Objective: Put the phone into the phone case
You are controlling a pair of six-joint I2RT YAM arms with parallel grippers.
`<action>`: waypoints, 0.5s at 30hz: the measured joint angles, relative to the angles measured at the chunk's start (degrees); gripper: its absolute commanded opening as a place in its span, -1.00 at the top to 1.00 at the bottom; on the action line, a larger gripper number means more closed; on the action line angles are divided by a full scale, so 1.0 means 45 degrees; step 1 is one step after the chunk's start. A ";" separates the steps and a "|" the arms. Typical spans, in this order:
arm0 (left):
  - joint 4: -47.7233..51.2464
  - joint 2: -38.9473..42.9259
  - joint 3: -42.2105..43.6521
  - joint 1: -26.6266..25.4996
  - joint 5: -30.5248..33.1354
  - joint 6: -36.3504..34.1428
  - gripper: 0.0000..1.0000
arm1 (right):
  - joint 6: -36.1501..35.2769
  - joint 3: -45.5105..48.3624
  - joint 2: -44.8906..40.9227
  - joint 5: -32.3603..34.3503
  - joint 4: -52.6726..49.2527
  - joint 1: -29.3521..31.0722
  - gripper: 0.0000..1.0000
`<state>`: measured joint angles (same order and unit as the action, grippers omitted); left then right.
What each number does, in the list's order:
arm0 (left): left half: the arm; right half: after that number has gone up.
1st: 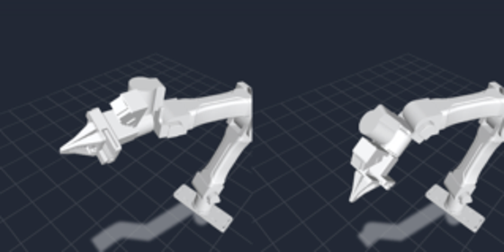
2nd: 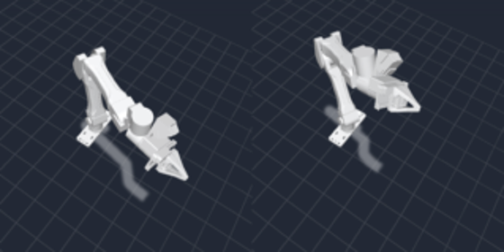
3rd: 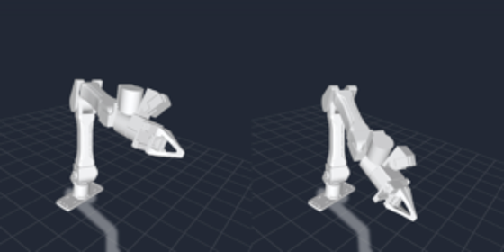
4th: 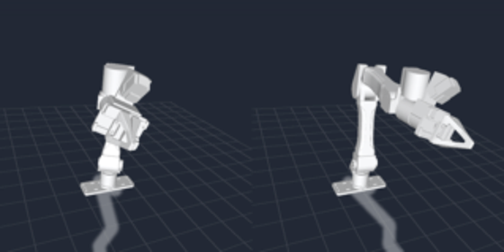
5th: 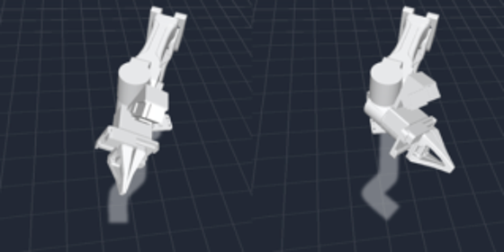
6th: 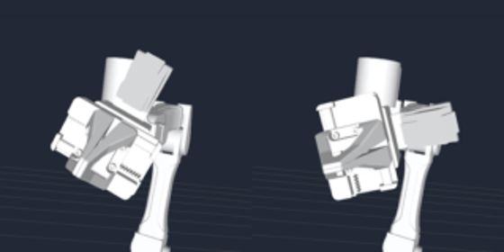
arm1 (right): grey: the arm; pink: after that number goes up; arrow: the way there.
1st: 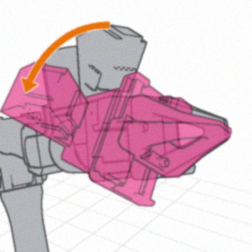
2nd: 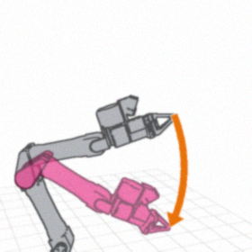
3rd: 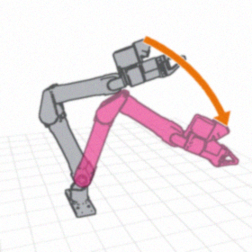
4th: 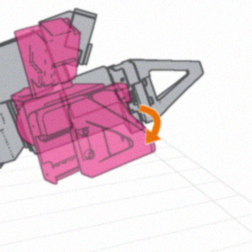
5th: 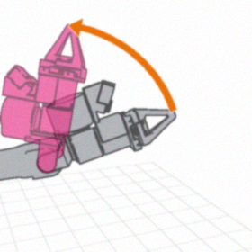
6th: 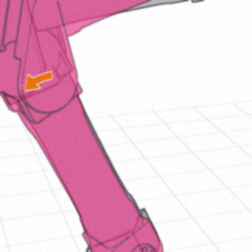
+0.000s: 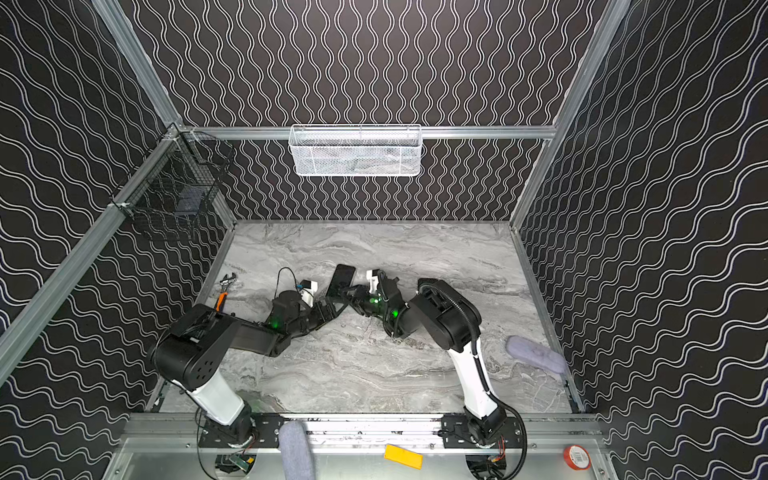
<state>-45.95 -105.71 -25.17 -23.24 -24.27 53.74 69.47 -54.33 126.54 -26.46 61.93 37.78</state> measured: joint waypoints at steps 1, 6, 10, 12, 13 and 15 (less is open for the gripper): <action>0.0219 0.0248 0.0117 0.0000 -0.0019 0.0068 -0.87 | 0.0015 0.0131 0.0000 -0.0029 -0.0131 -0.0029 0.00; 0.4653 0.2968 -0.0165 0.0209 0.0942 -0.0107 -0.97 | -0.0121 0.1064 -0.1326 -0.0039 -0.1253 -0.0510 -0.23; 0.8038 0.4566 -0.1957 0.0593 0.2195 -0.1345 -0.97 | -0.1253 0.0578 -0.2769 0.0515 -0.3560 -0.0821 -0.38; 0.9039 0.4371 -0.2866 0.1166 0.2686 -0.1914 -0.97 | -0.1846 -0.0126 -0.2977 0.0627 -0.4979 -0.0894 -0.39; 0.9447 0.4085 -0.3259 0.1413 0.2851 -0.2098 -0.97 | -0.2113 -0.0457 -0.2982 0.0675 -0.5620 -0.0928 -0.40; 1.0278 0.3128 -0.4347 0.1851 0.2905 -0.2555 -0.97 | -0.2487 -0.1030 -0.2919 0.0690 -0.6781 -0.1073 -0.40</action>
<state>0.30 -91.64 -44.73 -14.92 -11.20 42.24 58.28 -58.96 113.40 -23.35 31.42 32.95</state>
